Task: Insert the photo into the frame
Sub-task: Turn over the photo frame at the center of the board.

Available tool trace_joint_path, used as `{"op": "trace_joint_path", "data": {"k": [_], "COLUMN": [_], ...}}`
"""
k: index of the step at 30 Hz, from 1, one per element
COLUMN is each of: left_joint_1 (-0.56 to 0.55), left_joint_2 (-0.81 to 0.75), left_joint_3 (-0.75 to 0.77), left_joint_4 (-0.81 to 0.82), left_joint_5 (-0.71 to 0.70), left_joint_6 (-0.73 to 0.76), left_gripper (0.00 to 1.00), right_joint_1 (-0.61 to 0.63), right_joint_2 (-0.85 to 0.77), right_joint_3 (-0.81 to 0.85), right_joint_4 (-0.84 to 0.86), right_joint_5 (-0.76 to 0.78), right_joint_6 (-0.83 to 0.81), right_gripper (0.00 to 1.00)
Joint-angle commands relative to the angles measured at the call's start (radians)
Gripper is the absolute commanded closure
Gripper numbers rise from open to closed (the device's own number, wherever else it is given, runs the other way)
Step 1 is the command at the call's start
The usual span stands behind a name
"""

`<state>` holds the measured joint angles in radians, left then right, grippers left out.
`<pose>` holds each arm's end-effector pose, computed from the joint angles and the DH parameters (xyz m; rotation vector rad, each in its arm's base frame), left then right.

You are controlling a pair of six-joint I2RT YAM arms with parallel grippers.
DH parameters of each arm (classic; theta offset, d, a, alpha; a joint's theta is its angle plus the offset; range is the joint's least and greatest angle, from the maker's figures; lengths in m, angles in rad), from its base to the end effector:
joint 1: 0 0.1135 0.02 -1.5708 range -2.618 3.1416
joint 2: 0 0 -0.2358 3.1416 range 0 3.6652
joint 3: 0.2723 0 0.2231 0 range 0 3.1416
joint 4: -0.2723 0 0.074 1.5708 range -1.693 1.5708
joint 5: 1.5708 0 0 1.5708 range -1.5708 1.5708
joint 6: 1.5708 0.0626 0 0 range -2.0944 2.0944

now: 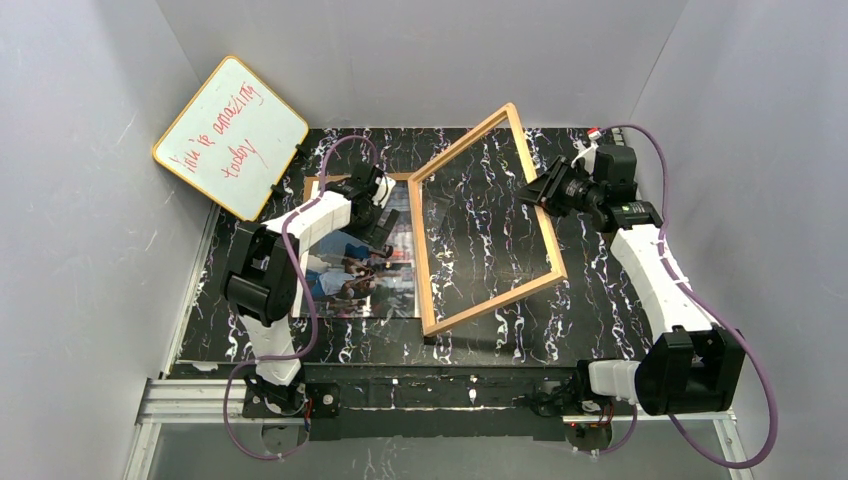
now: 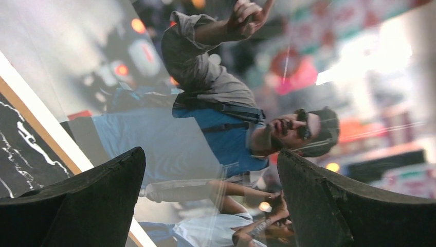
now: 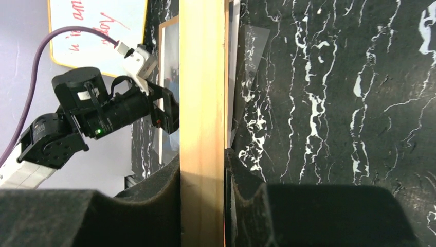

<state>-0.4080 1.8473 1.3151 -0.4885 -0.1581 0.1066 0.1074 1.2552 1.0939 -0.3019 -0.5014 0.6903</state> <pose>0.3444 -0.1382 0.1672 0.5993 2.5035 0.0925 0.2790 0.0603 0.3048 0.2845 2.1035 0.9982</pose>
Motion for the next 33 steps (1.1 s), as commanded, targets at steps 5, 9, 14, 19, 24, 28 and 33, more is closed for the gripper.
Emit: {"op": "trace_joint_path", "data": {"k": [5, 9, 14, 19, 24, 28, 33], "left_joint_1": [-0.002, -0.002, -0.002, -0.002, -0.002, -0.003, -0.003], "left_joint_2": [-0.002, 0.022, 0.03, 0.027, 0.025, 0.022, 0.019], "left_joint_3": [-0.041, -0.059, -0.068, -0.072, -0.081, -0.075, -0.069], "left_joint_4": [0.049, 0.063, 0.068, 0.07, 0.077, 0.076, 0.075], "left_joint_5": [-0.216, -0.257, -0.266, -0.267, -0.262, -0.244, -0.238], "left_joint_6": [0.066, 0.081, 0.093, 0.111, 0.12, 0.116, 0.12], "left_gripper": [0.02, 0.02, 0.02, 0.02, 0.02, 0.02, 0.02], "right_joint_1": [-0.026, -0.027, -0.027, -0.027, -0.028, -0.026, -0.026], "right_joint_2": [-0.027, -0.021, 0.016, 0.04, 0.072, 0.121, 0.157], "right_joint_3": [-0.042, -0.053, -0.058, -0.089, -0.142, -0.118, -0.108], "right_joint_4": [0.107, 0.022, -0.09, -0.147, -0.168, -0.23, -0.238], "right_joint_5": [-0.02, 0.019, 0.097, 0.189, 0.283, 0.366, 0.402], "right_joint_6": [-0.058, -0.131, -0.222, -0.281, -0.323, -0.323, -0.319], "right_gripper": [0.99, 0.96, 0.86, 0.75, 0.69, 0.63, 0.63]}}
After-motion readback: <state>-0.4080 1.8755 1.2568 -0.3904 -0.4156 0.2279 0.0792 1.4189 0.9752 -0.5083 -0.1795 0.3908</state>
